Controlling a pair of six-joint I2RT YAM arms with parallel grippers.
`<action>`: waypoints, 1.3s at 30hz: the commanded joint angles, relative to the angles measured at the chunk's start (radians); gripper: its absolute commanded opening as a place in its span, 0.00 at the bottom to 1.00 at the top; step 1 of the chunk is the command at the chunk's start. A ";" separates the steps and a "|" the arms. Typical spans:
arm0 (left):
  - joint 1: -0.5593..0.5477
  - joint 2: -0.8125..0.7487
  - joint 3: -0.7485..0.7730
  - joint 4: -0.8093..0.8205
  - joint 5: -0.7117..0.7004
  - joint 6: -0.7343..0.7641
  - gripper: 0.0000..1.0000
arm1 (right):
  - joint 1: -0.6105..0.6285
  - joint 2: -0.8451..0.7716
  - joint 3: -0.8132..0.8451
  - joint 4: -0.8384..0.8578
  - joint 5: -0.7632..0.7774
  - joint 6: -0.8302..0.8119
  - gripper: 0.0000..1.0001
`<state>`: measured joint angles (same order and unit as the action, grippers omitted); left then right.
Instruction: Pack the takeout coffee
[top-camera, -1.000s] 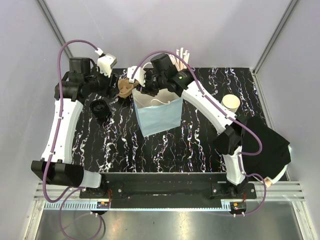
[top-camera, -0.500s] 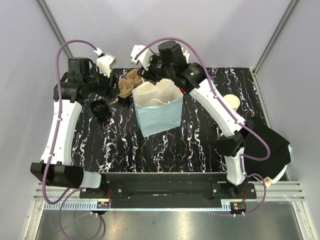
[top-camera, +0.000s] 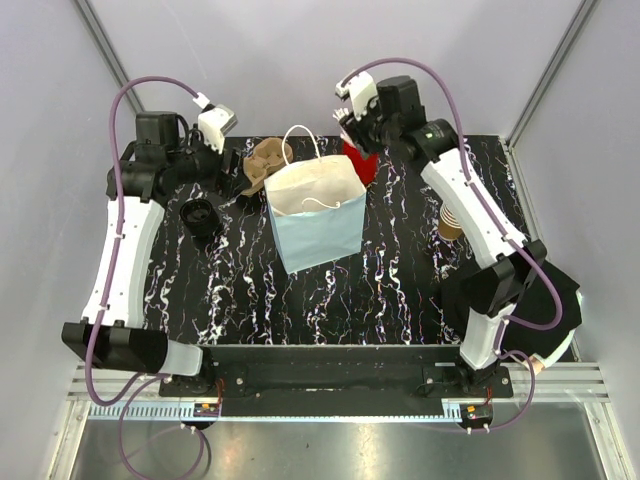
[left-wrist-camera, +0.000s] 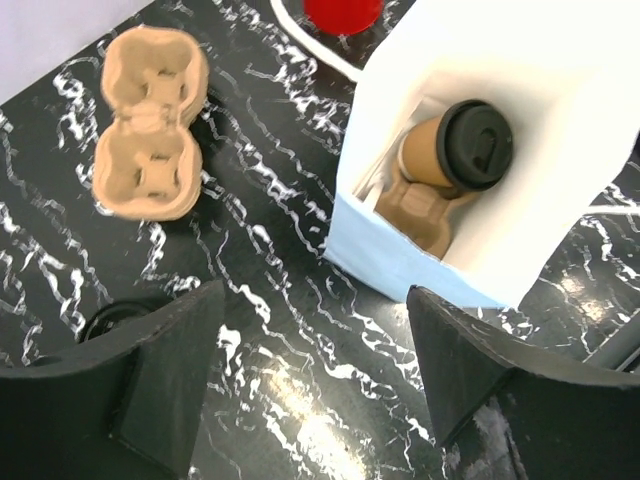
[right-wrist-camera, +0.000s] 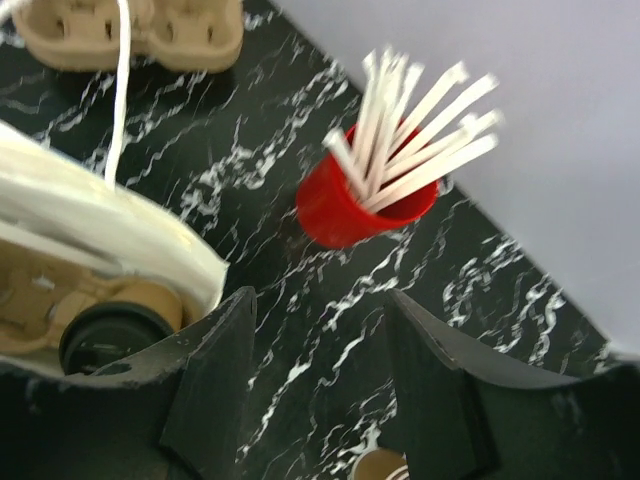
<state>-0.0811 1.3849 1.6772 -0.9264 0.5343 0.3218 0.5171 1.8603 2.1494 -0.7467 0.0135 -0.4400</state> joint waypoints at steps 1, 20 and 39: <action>-0.005 0.052 0.071 0.034 0.107 0.008 0.79 | -0.005 -0.050 -0.080 0.018 -0.004 0.055 0.59; -0.123 0.197 0.093 0.083 0.130 0.005 0.80 | -0.015 -0.125 -0.172 0.081 -0.075 0.195 0.53; -0.148 0.217 0.093 0.089 0.130 0.005 0.80 | -0.012 -0.099 -0.264 0.055 -0.153 0.233 0.39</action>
<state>-0.2226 1.5944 1.7329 -0.8806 0.6338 0.3214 0.5045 1.7836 1.9011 -0.7219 -0.1146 -0.2214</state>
